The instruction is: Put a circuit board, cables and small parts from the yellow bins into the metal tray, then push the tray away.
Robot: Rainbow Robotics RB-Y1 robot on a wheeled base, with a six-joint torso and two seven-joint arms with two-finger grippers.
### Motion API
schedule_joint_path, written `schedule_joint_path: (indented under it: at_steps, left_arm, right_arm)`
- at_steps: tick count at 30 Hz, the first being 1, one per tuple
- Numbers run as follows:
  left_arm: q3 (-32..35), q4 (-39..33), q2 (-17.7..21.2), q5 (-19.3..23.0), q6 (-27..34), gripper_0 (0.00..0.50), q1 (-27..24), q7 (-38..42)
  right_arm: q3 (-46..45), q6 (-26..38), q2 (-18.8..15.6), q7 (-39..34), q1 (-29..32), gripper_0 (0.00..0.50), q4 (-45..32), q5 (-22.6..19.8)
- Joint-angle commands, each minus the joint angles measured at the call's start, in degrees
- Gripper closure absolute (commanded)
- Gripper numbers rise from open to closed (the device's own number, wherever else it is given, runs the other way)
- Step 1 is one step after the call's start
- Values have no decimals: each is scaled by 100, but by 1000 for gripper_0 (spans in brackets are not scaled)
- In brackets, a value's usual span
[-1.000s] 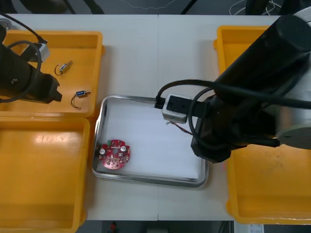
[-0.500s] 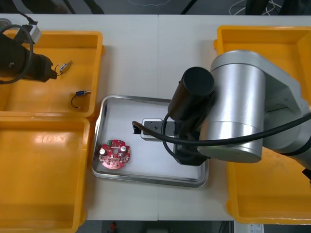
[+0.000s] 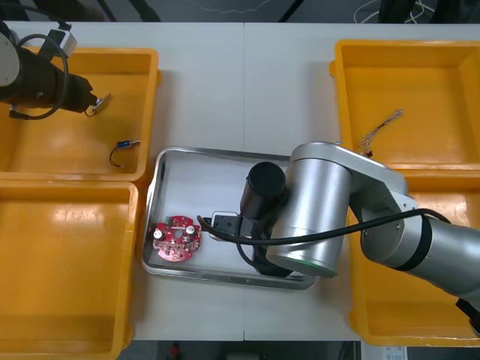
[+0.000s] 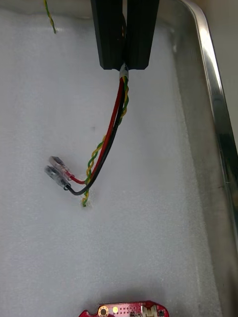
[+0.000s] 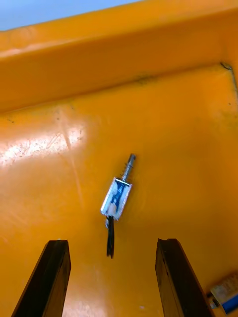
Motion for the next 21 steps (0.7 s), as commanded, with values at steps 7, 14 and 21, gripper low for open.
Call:
schedule_joint_path:
  at_steps: [7, 14, 21]
  left_arm:
    - [-327, 703, -213, -58, -1090, 0, -397, -821]
    - [-467, 932, -345, -76, -1371, 0, -397, -839]
    - [-828, 1239, -398, -67, -1916, 0, -397, -847]
  right_arm:
    - [368, -350, 314, 278, 200, 500, 509, 290]
    - [368, -350, 332, 243, 200, 222, 500, 369]
    - [341, -341, 332, 207, 192, 0, 386, 729]
